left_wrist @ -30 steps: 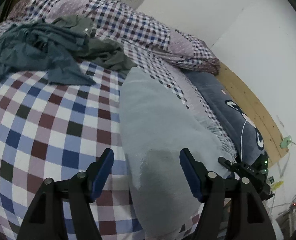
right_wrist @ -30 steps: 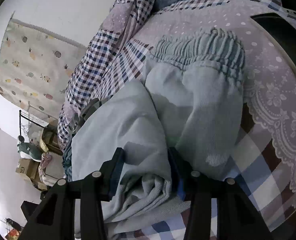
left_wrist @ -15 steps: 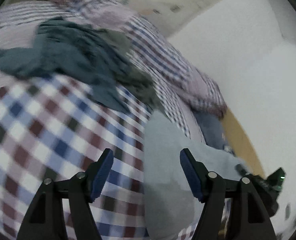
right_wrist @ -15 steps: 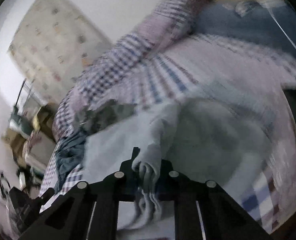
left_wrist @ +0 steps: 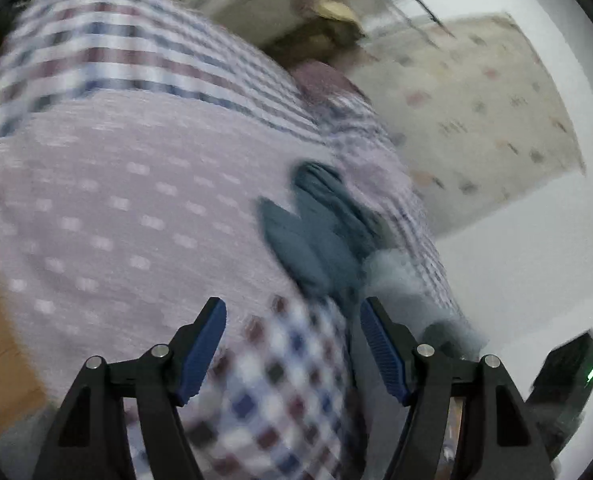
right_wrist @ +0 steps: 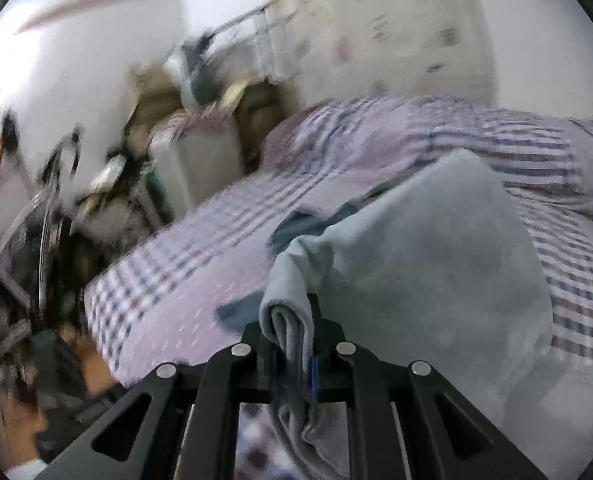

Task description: Fold clothes

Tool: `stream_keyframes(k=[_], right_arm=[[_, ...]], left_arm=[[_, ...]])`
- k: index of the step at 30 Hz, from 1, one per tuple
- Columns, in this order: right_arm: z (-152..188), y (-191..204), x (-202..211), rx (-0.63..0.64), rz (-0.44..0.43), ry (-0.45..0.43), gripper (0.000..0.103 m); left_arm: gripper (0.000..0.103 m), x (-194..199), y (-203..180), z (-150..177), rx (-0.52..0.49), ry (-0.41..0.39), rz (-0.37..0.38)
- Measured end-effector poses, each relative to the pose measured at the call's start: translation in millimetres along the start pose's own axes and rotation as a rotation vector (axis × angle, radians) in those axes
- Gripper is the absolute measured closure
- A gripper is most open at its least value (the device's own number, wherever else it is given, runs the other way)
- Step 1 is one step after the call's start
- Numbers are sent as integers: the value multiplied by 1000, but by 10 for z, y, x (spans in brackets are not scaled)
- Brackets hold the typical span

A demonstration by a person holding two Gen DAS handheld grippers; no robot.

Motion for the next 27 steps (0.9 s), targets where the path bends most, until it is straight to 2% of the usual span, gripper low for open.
stream_keyframes(k=[2, 5, 7, 9, 10, 11, 13, 16, 19, 21, 24, 25, 26, 27], right_arm=[[272, 356, -349, 54, -5, 83, 92], [715, 584, -725, 81, -14, 216, 89], [939, 579, -767, 65, -56, 260, 86], [1045, 499, -665, 28, -111, 296, 79], [1097, 459, -613, 10, -139, 313, 70], [1118, 387, -534, -12, -168, 318, 62], [1063, 98, -282, -76, -214, 282, 54], [1055, -567, -39, -239, -230, 252, 43], [1279, -1343, 3, -424, -173, 291, 41], [1493, -1682, -37, -529, -176, 349, 41], [1722, -1761, -98, -598, -282, 399, 41], [1782, -1748, -129, -605, -306, 412, 41], [1834, -1736, -177, -608, -310, 424, 41], [1875, -1721, -227, -613, -316, 430, 41]], left_arm=[[30, -61, 83, 22, -3, 28, -50], [30, -145, 193, 60, -11, 68, -121], [30, -191, 154, 128, -34, 81, -130], [30, -220, 86, 174, -65, 87, -131], [30, -243, 23, 190, -84, 88, -122], [30, -266, -39, 205, -103, 89, -113], [30, -316, -175, 258, -147, 102, -91], [30, -445, -394, 396, -232, 152, -45], [30, -559, -492, 613, -295, 226, -39], [30, -631, -477, 715, -315, 270, -59], [31, -691, -320, 785, -335, 306, -135], [36, -705, -258, 781, -322, 307, -155], [44, -704, -181, 764, -296, 301, -170], [48, -694, -133, 739, -271, 290, -171]])
Point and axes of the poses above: each gripper's, at about its wrist camera, not at the fingertips, and x roughly against the way its jaws point, y to its left, z to its underside, the point moved 10 cm from there along -x, roughly the way its jaws point, and after that the axes turned 6 degrees about z, right-handed, at the moved point
